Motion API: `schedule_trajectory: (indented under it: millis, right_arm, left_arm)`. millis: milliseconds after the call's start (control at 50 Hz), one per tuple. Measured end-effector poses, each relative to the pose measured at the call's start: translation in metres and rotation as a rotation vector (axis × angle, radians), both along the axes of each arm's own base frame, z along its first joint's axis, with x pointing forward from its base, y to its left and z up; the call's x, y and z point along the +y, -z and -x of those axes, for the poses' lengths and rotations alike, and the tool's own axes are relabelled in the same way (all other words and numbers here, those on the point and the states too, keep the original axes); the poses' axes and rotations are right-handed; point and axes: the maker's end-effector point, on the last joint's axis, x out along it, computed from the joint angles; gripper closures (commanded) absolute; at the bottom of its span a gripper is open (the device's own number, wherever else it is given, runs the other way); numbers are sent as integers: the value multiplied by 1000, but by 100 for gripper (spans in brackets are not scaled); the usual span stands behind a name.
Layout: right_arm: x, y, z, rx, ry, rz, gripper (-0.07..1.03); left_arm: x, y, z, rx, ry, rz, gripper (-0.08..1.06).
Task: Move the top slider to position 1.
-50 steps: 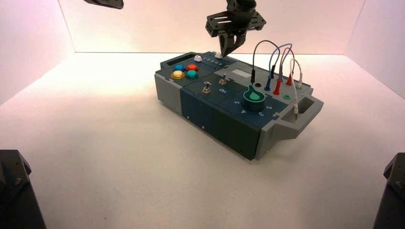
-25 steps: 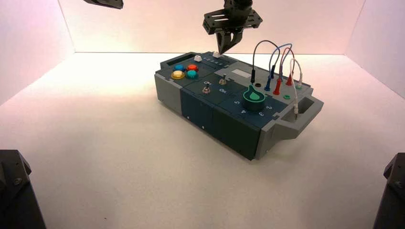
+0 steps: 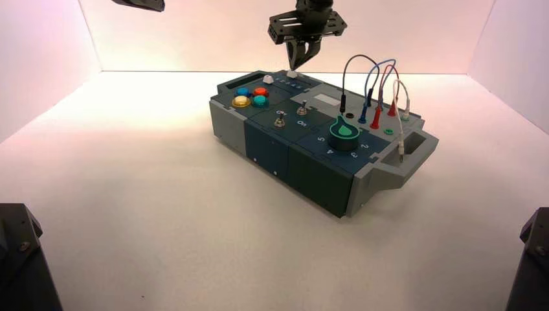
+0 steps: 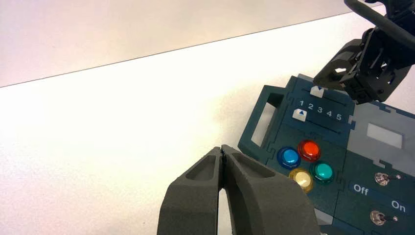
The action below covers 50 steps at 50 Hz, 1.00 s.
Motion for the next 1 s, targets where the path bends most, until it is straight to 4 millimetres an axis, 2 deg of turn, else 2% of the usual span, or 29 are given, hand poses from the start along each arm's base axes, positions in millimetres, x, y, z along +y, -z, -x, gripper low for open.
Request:
schedule_trajectory:
  millis: [520,1000]
  right_arm:
    - [0,0,0,2,-6,9,98]
    - [-14,-4,7,11,3,26,98]
  left_arm:
    - [2,1,-1,1,-6,0,101]
    - [2,0,-1,0,-6,0,101]
